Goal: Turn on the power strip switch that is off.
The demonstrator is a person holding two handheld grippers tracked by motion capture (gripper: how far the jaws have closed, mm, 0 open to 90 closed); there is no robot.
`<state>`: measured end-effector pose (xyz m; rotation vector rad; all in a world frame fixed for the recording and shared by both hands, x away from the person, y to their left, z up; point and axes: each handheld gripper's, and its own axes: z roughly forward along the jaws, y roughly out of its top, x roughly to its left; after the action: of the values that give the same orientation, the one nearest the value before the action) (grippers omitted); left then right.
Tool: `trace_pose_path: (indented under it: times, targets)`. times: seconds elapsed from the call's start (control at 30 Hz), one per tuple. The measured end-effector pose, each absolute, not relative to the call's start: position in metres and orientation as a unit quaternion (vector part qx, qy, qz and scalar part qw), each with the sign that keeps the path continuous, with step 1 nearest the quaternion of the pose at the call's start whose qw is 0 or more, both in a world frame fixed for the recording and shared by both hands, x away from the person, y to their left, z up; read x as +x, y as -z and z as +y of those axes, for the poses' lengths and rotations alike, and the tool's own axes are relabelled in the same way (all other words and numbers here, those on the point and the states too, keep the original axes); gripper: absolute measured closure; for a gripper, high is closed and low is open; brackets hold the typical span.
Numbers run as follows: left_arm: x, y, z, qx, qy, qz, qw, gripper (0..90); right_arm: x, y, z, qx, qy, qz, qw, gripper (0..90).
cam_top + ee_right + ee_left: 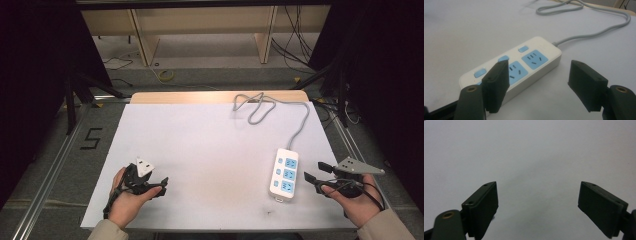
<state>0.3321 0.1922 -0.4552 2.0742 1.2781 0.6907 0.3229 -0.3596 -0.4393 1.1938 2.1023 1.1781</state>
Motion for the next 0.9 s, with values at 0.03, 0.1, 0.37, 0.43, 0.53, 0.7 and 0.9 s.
trace_pose_path:
  times: [0.03,0.1,0.37,0.43,0.53,0.7,0.9]
  targets:
    - [0.332,0.455,0.192,0.781,-0.26,0.482,0.301,16.1,0.323,0.439,-0.36,0.432,-0.426,0.762,0.225,34.2]
    - [0.333,0.455,0.191,0.781,-0.261,0.481,0.301,16.2,0.322,0.438,-0.36,0.431,-0.426,0.763,0.227,35.4]
    - [0.335,0.456,0.187,0.785,-0.258,0.475,0.302,16.3,0.319,0.434,-0.361,0.427,-0.42,0.767,0.229,48.2]
    - [0.335,0.456,0.187,0.786,-0.258,0.474,0.302,16.4,0.319,0.431,-0.361,0.424,-0.421,0.769,0.228,55.6]
    - [0.335,0.456,0.187,0.786,-0.257,0.474,0.302,16.5,0.319,0.428,-0.36,0.418,-0.42,0.772,0.23,68.2]
    - [0.334,0.456,0.187,0.785,-0.258,0.476,0.301,16.6,0.321,0.425,-0.358,0.404,-0.414,0.78,0.239,88.9]
    - [0.334,0.457,0.188,0.784,-0.258,0.478,0.3,16.6,0.326,0.423,-0.352,0.392,-0.406,0.79,0.238,90.0]
